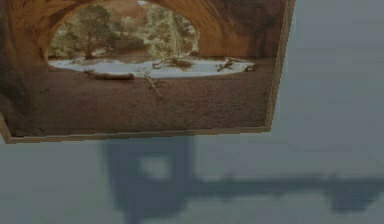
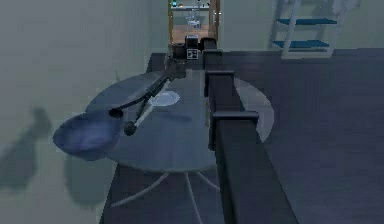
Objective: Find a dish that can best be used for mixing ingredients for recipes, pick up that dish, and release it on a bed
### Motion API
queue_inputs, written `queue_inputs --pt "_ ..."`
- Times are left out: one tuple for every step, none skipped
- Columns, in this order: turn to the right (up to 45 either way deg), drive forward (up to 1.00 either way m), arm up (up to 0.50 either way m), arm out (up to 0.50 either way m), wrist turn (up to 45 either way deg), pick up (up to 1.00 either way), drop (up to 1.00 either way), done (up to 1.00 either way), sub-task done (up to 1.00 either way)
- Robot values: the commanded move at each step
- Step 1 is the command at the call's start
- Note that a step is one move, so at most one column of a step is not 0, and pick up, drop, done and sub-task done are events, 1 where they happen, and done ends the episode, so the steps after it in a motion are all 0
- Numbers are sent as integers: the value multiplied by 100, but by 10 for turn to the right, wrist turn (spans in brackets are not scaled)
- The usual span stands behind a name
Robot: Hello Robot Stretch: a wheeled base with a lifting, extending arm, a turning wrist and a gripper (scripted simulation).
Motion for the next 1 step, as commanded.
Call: queue_inputs --pt "0 0 0 -48 0 0 0 0 0"
